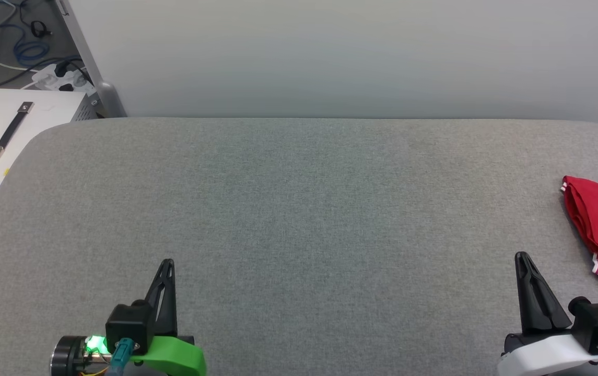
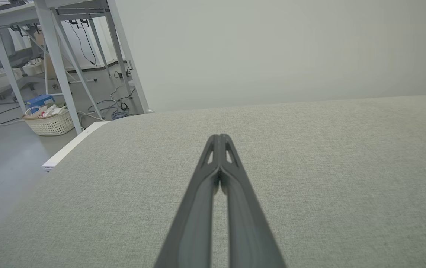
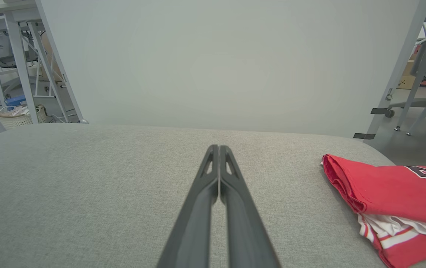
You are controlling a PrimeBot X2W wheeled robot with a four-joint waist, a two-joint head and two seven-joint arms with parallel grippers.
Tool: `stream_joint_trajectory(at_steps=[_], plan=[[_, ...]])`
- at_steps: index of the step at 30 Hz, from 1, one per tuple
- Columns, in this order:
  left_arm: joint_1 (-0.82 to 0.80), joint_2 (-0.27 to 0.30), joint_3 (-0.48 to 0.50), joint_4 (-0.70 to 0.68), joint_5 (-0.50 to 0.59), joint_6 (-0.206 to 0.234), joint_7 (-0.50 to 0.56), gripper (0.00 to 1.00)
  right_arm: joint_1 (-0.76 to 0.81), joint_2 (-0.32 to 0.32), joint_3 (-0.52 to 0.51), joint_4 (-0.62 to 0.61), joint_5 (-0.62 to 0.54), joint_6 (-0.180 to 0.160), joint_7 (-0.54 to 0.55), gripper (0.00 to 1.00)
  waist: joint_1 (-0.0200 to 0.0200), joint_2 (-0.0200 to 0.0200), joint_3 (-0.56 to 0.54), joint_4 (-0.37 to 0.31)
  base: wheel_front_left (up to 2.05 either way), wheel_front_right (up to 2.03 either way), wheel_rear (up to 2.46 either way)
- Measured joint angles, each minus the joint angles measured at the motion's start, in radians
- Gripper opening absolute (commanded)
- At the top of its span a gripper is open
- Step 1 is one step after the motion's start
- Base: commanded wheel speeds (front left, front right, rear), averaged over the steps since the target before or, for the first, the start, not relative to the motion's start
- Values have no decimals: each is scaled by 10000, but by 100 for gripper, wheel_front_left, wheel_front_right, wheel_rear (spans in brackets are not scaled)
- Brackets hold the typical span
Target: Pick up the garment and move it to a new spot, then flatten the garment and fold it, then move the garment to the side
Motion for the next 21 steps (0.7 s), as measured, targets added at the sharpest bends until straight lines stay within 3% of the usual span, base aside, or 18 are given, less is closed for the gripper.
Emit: stream_joint_trajectory(at_steps=[21], plan=[[-146,-96,140,-69,77,-86,428,0,-310,6,125,176,-180,0,405,0,0,0,30,-171,0,0,0]])
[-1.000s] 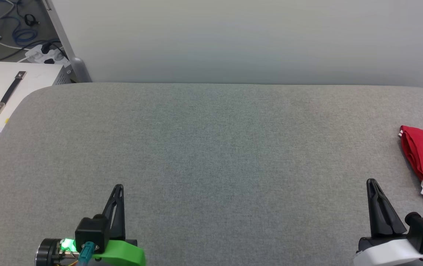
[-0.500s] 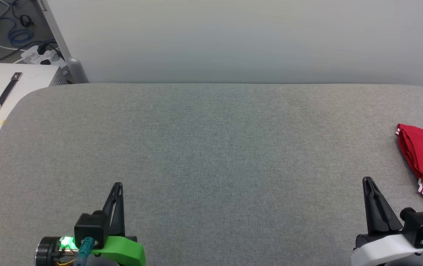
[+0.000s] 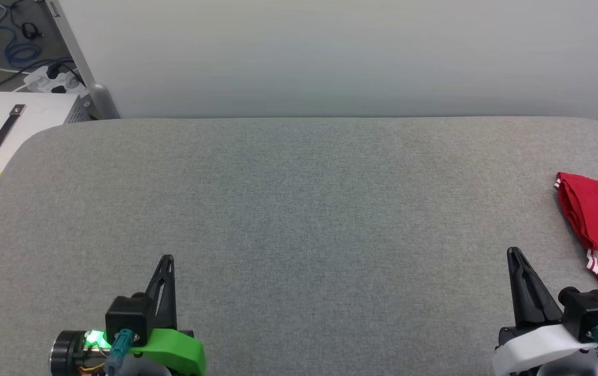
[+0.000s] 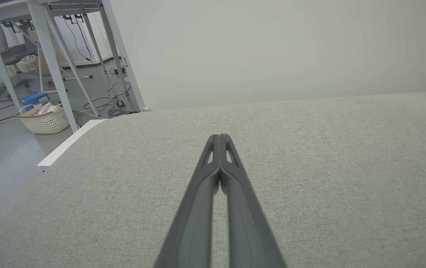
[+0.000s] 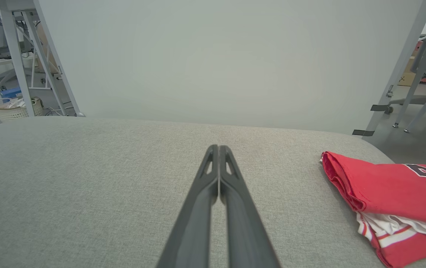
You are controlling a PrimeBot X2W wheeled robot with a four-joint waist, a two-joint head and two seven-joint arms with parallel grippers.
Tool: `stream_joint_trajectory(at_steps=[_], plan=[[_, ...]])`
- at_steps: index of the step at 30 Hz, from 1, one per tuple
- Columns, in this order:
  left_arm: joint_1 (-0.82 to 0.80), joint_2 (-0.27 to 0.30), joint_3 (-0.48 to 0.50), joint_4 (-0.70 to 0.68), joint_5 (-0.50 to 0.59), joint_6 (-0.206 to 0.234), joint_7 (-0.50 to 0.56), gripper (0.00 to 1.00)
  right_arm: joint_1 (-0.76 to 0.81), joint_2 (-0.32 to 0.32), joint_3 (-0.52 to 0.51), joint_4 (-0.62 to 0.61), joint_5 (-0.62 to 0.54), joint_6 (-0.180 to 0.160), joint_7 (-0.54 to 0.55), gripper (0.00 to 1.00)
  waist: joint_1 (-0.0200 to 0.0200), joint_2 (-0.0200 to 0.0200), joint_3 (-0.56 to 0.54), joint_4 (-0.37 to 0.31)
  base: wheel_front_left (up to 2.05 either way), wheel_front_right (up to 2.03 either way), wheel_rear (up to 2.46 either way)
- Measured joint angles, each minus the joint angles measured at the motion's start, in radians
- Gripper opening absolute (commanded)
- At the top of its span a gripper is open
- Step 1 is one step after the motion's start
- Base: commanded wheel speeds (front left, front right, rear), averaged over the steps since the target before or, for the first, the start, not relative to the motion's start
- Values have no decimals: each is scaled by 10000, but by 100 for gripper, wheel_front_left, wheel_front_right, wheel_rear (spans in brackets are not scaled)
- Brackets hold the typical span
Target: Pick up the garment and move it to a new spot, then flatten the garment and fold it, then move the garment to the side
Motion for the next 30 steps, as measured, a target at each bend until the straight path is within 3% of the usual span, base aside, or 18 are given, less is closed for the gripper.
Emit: stream_joint_trajectory(at_steps=[30], plan=[[-231,-178,253,-69,84,-23,614,0,-345,15,146,242,-207,0,610,0,0,0,44,-244,0,0,0]])
